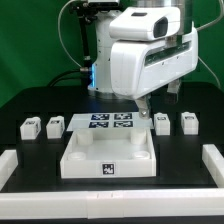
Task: Assemble one leg
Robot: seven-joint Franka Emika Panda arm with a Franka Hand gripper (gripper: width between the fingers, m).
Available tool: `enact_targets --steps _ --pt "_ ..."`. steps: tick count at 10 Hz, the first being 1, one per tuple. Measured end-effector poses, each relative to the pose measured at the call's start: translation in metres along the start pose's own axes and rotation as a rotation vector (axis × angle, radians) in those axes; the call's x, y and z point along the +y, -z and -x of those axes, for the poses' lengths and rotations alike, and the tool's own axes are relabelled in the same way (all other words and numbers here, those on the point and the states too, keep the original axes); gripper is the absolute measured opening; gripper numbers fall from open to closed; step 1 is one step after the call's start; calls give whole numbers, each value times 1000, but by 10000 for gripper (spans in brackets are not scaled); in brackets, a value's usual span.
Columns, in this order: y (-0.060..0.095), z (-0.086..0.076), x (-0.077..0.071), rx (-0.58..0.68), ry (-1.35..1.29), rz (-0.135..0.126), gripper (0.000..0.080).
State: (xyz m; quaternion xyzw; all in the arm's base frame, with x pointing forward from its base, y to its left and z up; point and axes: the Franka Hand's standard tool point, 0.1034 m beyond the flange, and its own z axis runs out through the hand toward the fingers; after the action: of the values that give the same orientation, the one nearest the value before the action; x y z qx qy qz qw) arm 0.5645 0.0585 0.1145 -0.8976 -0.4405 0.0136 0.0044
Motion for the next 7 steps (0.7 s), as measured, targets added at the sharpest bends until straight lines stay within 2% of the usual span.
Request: enact_targets --steps 7 --pt "0 0 0 0 0 0 650"
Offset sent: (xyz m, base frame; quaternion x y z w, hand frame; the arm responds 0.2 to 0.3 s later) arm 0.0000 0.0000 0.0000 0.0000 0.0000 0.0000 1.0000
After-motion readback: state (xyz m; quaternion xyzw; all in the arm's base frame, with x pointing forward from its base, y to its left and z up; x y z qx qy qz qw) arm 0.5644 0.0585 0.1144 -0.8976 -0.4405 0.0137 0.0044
